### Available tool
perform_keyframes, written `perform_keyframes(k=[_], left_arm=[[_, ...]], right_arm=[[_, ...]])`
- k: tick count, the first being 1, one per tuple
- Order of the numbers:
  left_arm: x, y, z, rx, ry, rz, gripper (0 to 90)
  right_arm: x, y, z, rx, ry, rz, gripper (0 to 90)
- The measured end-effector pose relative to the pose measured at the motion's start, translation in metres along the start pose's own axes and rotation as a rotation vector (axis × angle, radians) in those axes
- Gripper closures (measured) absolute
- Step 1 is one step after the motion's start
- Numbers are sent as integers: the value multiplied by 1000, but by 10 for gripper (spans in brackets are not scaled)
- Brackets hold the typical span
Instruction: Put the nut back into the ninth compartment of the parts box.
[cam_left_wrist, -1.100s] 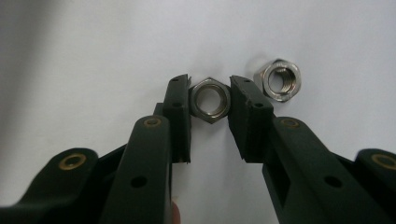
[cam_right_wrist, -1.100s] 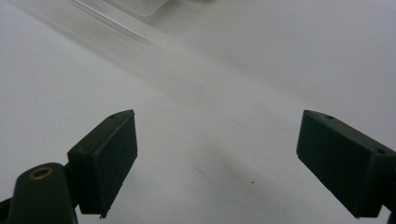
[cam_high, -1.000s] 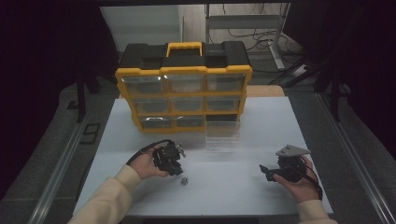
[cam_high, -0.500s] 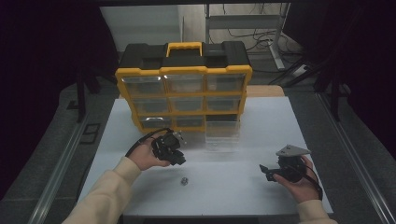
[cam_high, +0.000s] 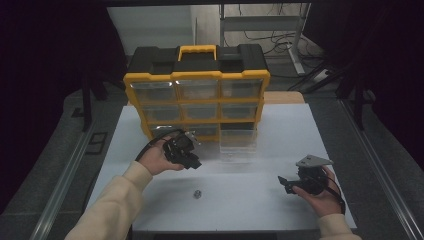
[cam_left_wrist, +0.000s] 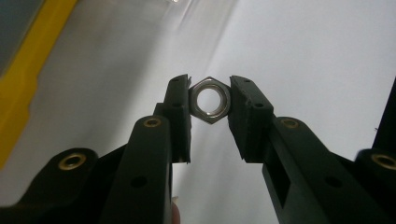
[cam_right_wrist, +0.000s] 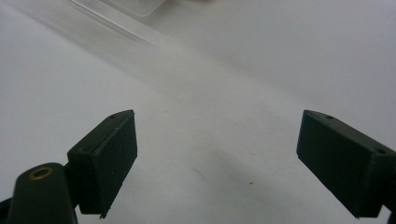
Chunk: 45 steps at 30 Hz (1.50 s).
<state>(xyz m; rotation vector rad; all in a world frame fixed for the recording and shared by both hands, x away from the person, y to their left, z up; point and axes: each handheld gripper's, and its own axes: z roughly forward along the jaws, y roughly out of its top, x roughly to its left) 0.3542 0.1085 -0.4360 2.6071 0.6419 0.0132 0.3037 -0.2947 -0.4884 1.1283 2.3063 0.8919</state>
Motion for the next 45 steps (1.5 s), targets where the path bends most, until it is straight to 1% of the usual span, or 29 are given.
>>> perform_keyframes(k=[6,7,10,13,16,22,27,36,45], left_arm=[[2,8,-3,-6,0,9,700],[1,10,-4,-7,2,2,699],[0,14,-4,-5,10,16,700],[-1,19,-4,-4,8,29,700],[-2,25,-6,-6,4,32,700],[-2,35,-9,-6,14,39,700],[-3,44,-11,-10,20,59,699],[-6,61,-15,-13,28,81,700],[-5,70,-15,-13,27,86,699]], right_arm=[[0,0,0,3,2,-6,131],[0,0,0,4,3,-4,131],[0,-1,0,3,3,-4,131],[0,-1,0,4,3,-4,131],[0,-1,1,5,4,-4,131],[0,-1,1,8,4,-8,131],[0,-1,1,6,5,-4,131],[-1,-1,1,6,6,-5,130],[-1,-2,1,7,7,-3,130]])
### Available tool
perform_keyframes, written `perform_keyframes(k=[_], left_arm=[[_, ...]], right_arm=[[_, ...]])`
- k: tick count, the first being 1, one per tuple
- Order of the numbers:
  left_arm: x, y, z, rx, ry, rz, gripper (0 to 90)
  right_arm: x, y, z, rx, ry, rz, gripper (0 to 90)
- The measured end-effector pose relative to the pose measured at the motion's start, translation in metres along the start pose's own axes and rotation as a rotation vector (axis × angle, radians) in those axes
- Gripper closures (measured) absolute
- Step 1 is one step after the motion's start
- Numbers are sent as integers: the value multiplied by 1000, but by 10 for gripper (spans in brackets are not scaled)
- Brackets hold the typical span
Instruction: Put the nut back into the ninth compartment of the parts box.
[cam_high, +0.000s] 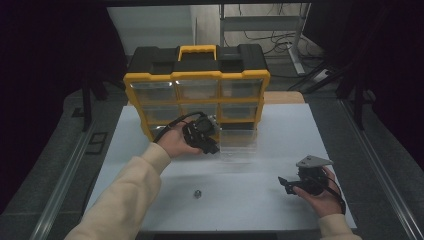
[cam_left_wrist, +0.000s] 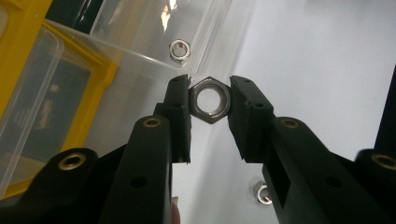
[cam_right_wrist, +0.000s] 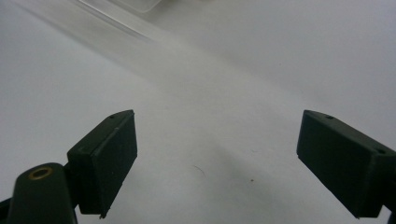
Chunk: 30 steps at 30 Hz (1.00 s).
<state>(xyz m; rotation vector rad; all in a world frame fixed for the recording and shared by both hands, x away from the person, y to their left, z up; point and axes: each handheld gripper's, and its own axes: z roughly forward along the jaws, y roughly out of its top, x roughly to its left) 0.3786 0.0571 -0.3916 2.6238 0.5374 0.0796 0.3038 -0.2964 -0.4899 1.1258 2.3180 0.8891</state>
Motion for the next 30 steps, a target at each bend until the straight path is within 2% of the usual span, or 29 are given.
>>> perform_keyframes(k=[10,21,30], left_arm=[[3,13,1,-13,3,9,699],[4,34,8,-3,10,30,699],[7,45,17,10,21,26,699]], right_arm=[[0,0,0,0,0,1,130],[0,0,0,3,2,-3,130],[-1,0,1,4,3,-5,130]])
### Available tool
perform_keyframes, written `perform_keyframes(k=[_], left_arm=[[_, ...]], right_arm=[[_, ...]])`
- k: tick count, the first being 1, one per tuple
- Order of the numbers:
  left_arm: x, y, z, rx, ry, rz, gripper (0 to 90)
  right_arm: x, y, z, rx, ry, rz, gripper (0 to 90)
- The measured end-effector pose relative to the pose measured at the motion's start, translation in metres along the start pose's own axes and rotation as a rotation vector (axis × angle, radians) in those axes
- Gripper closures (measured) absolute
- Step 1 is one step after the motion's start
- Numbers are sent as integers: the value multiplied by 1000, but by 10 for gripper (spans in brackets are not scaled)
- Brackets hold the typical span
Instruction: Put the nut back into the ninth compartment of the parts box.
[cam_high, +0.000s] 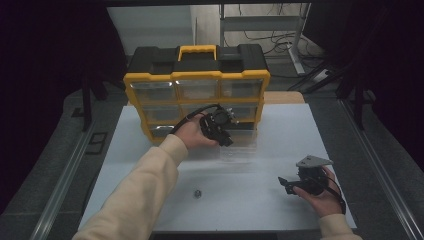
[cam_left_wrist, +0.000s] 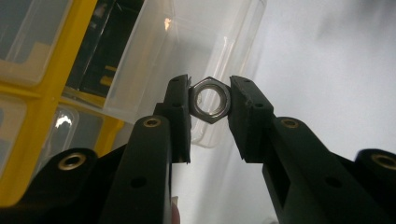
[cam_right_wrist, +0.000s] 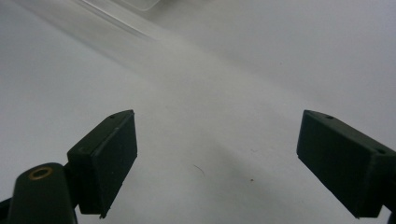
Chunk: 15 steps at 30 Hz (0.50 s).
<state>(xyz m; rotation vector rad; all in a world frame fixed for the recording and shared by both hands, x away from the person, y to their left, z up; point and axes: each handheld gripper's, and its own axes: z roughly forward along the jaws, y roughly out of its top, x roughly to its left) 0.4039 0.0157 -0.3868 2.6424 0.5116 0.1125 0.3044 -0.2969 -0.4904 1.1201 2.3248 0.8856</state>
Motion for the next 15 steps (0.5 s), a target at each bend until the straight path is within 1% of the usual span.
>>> perform_keyframes(k=[5,9,15], left_arm=[[5,2,5,12,3,-6,699],[8,7,11,-1,-1,1,699],[9,16,20,1,-8,-1,698]], right_arm=[[0,0,0,0,0,0,130],[0,0,0,0,-1,0,130],[0,0,0,1,1,-3,130]])
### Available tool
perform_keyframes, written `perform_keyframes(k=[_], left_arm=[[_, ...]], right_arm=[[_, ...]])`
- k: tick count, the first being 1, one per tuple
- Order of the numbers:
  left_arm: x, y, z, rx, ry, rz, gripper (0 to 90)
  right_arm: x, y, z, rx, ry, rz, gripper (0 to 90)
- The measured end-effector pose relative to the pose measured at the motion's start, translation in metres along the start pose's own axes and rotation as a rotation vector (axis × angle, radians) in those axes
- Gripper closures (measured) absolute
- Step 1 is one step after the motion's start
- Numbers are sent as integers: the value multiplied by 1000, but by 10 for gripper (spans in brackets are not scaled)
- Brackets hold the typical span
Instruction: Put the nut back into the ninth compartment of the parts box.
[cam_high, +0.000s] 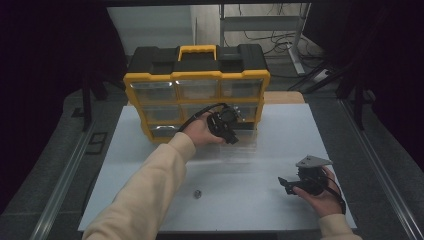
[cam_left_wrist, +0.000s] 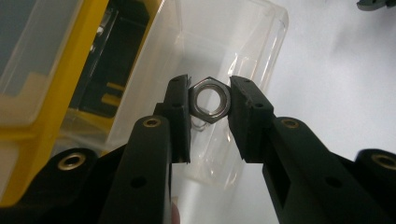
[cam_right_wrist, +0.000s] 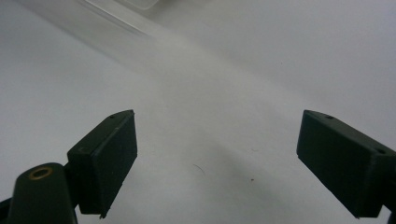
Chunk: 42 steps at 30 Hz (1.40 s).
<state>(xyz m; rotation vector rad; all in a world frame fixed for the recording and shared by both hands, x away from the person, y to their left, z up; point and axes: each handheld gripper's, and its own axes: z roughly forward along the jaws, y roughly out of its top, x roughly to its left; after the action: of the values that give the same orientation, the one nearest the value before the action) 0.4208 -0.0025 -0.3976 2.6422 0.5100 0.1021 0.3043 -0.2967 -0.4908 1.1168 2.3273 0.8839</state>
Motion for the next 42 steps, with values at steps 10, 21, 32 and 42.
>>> perform_keyframes(k=[10,21,32,42], left_arm=[[1,0,-8,-69,7,-42,310],[-9,-38,-35,-76,45,-66,159],[-24,-71,-51,-61,93,-62,164],[-30,-98,-52,-63,101,-91,174]], right_arm=[[-1,-1,0,1,1,-1,130],[1,0,0,1,0,-2,130],[2,1,1,4,-1,-4,129],[2,1,0,3,-5,1,129]])
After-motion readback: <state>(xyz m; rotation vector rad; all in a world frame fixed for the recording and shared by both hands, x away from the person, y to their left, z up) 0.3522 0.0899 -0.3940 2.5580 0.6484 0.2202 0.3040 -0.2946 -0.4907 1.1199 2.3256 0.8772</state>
